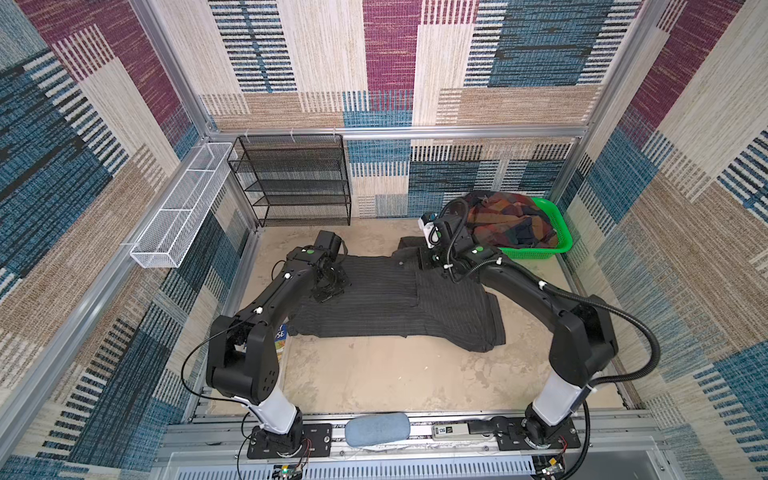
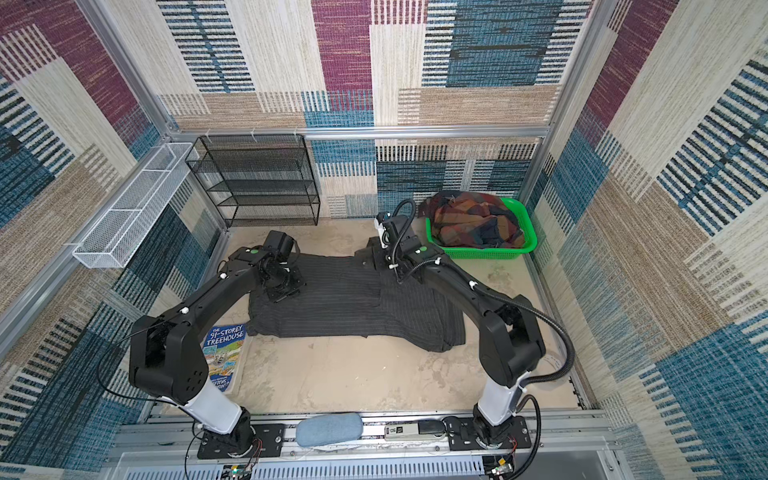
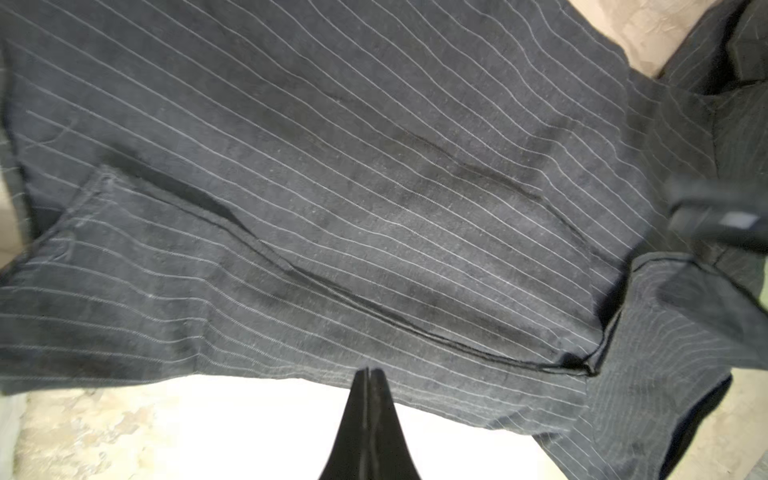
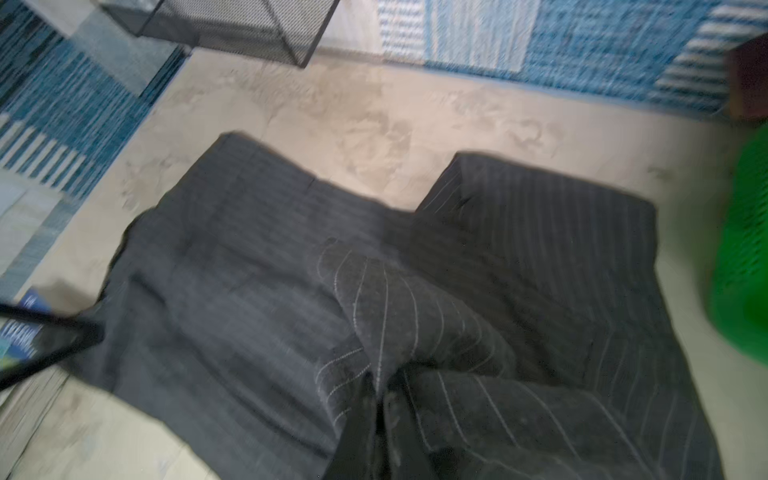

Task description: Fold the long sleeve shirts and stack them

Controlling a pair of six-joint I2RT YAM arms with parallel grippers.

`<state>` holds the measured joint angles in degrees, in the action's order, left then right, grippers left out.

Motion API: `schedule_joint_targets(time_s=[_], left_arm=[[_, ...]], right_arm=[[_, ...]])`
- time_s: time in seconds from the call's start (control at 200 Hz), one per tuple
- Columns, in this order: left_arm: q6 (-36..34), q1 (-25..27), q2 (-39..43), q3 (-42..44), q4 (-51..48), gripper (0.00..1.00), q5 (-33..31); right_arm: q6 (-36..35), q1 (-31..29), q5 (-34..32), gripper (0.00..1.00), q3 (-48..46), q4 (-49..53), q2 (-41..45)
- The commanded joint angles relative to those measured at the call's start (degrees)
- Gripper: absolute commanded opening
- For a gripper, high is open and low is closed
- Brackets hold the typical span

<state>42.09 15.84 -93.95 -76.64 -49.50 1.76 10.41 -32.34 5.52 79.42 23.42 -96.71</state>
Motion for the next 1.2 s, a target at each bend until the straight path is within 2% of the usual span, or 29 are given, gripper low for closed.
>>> schedule_joint_targets(time_s=[0.0,0.05,0.115,0.26,0.31,0.436,0.591,0.771,0.891,1.017,1.197], left_arm=[[1.1,0.0,1.1,1.1,0.0,0.03,-1.0],[1.3,0.0,1.4,1.8,0.3,0.04,-0.9],[1.5,0.0,1.2,2.0,0.5,0.06,-0.5],[1.4,0.1,-0.5,0.9,0.5,0.15,0.5],[1.3,0.1,-1.0,0.2,0.5,0.17,0.9],[1.3,0.5,-2.5,-1.3,0.5,0.18,1.4],[1.5,1.8,-3.2,-1.5,0.5,0.17,1.2],[1.7,2.3,-2.5,-0.3,0.5,0.16,0.6],[1.5,2.4,-2.7,0.0,0.4,0.17,0.7],[1.7,2.5,-3.0,0.2,0.5,0.17,0.8],[1.9,2.6,-3.3,0.2,0.5,0.18,0.9]], right_arm=[[2.1,-2.3,7.9,0.11,-7.8,-2.3,4.9],[3.9,-3.0,9.5,0.16,-12.1,-2.6,6.9],[6.0,-3.3,11.9,0.28,-16.7,-2.2,8.9],[8.8,-3.3,9.4,0.46,-21.8,-2.5,16.1],[9.0,-3.3,8.4,0.48,-21.5,-2.0,18.1],[9.1,-3.1,3.8,0.48,-17.7,-0.8,18.2],[6.9,-2.1,1.6,0.48,-9.1,0.5,6.6],[5.4,2.3,6.7,0.48,-6.2,-2.2,-2.5],[2.7,3.6,9.8,0.5,-3.2,0.8,-8.4],[1.9,4.0,13.6,0.55,-4.3,0.4,-10.6],[1.7,4.0,16.7,0.56,-6.4,-3.2,-13.6]])
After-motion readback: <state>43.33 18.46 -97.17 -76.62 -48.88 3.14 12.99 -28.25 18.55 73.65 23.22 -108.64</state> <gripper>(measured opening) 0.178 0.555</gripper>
